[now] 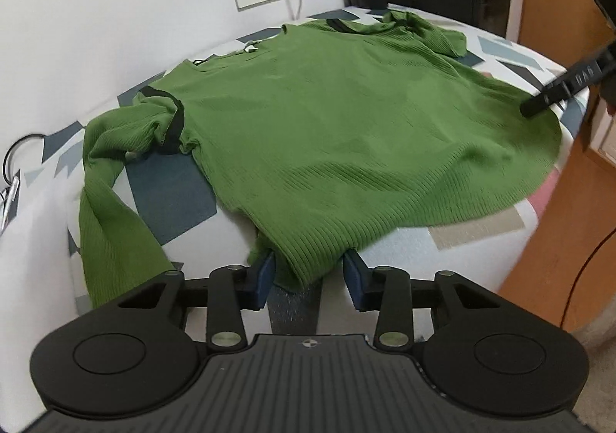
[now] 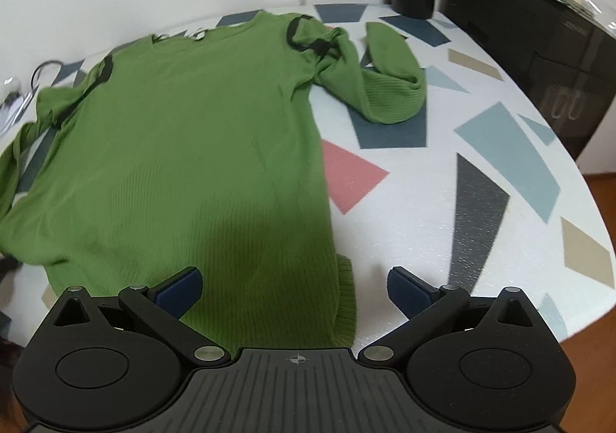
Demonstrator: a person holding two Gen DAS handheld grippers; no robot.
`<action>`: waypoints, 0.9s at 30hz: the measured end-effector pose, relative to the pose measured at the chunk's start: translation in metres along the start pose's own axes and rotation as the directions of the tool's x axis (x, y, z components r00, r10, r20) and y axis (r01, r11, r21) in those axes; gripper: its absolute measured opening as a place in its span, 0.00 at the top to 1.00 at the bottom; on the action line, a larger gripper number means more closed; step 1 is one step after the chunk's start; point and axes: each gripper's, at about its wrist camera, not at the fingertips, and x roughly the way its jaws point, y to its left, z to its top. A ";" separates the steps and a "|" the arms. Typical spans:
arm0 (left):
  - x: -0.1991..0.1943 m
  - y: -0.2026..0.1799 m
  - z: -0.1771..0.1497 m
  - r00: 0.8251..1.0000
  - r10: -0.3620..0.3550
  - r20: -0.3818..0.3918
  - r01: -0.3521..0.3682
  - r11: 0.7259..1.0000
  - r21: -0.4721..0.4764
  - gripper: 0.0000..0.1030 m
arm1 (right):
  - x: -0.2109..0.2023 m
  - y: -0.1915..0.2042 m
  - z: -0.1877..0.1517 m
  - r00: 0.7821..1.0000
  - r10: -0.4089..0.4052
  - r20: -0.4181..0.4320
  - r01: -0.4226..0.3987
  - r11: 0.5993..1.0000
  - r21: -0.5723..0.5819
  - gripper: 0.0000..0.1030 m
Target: Fold clothes
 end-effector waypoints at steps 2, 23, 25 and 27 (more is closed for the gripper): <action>0.004 0.001 -0.001 1.000 -0.010 0.010 0.010 1.000 -0.011 0.61 | 0.006 0.000 -0.001 1.000 0.000 -0.017 0.000 1.000 -0.002 0.01; 0.028 -0.017 0.006 1.000 0.023 0.004 -0.022 0.988 -0.153 0.00 | 0.027 0.011 0.002 0.999 -0.031 0.027 0.033 0.995 -0.094 0.01; 0.028 -0.018 0.005 0.999 0.029 0.014 -0.027 0.987 -0.156 0.00 | 0.026 0.012 0.000 0.999 -0.030 0.034 0.033 0.995 -0.094 0.01; 0.028 -0.020 0.005 0.999 0.039 0.015 -0.036 0.986 -0.164 0.00 | 0.026 0.012 -0.001 0.999 -0.029 0.040 0.032 0.995 -0.095 0.01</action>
